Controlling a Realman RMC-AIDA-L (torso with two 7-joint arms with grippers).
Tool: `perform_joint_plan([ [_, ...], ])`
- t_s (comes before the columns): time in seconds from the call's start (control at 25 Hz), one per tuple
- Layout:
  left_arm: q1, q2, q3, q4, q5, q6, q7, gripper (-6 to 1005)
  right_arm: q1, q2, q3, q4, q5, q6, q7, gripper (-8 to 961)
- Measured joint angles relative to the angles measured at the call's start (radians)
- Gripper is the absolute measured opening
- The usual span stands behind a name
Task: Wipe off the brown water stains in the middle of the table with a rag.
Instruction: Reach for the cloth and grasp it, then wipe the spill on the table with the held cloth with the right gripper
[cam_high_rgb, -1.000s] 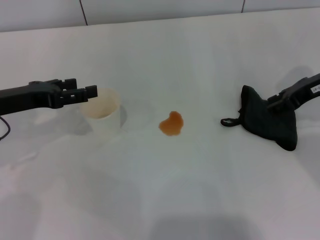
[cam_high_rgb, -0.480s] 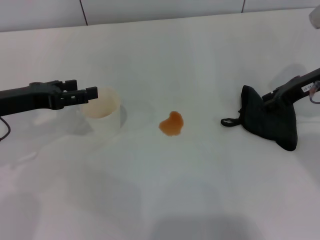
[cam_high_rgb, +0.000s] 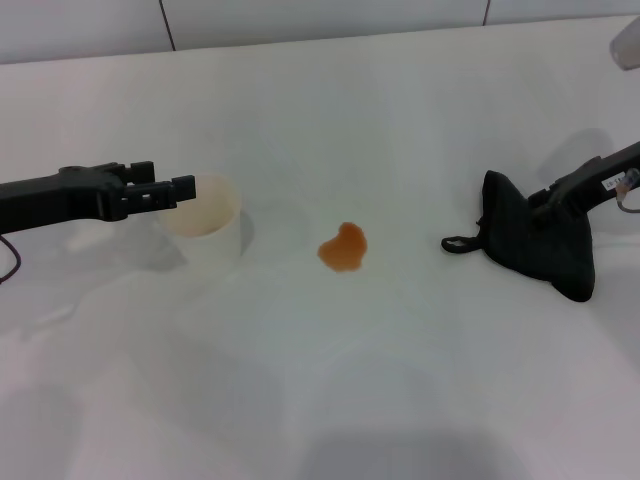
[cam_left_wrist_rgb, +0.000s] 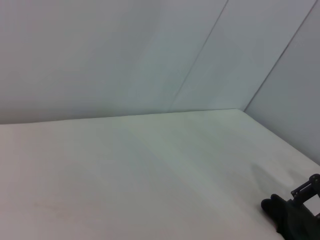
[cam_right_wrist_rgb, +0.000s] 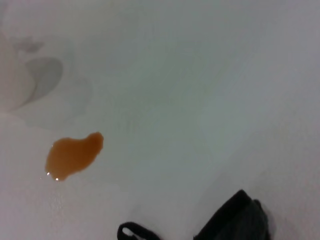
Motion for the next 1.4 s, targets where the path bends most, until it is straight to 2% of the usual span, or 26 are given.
perform_joint_plan([
  [0.6,-0.006,0.000,0.000,0.000,0.011,-0.001,-0.001,877,0.000,0.000,0.000,-0.036,-0.026,0.010,0.002,635],
  [0.8,-0.006,0.000,0.000,0.000,0.012,-0.001,-0.001,877,0.009,0.002,0.000,-0.051,-0.044,0.001,-0.002,412],
  [1.04,-0.004,0.000,0.000,0.000,0.012,-0.002,-0.001,877,0.023,-0.001,0.000,-0.051,-0.036,-0.013,0.001,221],
  [1.4,-0.004,0.001,0.000,-0.003,0.012,-0.002,-0.002,877,0.036,-0.005,0.000,-0.054,-0.039,-0.041,-0.013,168],
])
